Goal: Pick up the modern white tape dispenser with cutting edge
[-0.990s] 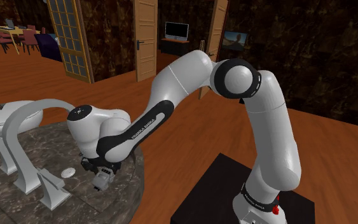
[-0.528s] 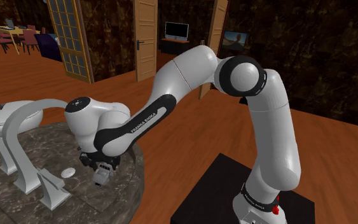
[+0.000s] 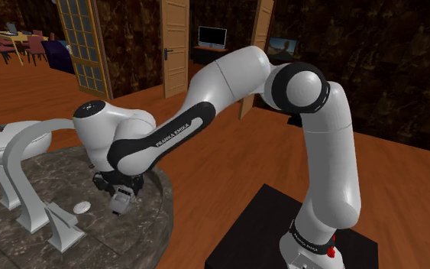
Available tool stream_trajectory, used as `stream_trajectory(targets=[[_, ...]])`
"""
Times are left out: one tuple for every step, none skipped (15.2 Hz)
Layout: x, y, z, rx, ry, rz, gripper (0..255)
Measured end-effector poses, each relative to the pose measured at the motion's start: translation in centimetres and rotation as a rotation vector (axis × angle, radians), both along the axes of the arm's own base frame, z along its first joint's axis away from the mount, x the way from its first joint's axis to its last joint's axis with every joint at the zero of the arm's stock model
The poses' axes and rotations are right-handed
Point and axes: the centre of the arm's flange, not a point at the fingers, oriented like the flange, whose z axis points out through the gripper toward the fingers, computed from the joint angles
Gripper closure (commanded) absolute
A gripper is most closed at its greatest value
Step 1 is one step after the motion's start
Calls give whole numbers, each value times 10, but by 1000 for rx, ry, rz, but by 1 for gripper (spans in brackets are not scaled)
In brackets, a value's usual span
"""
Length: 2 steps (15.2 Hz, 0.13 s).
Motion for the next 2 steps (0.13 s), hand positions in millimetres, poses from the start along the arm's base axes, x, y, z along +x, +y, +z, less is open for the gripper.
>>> stream_trajectory(targets=[[0, 1, 5, 0, 0, 0, 255], [0, 1, 8, 0, 0, 0, 255]])
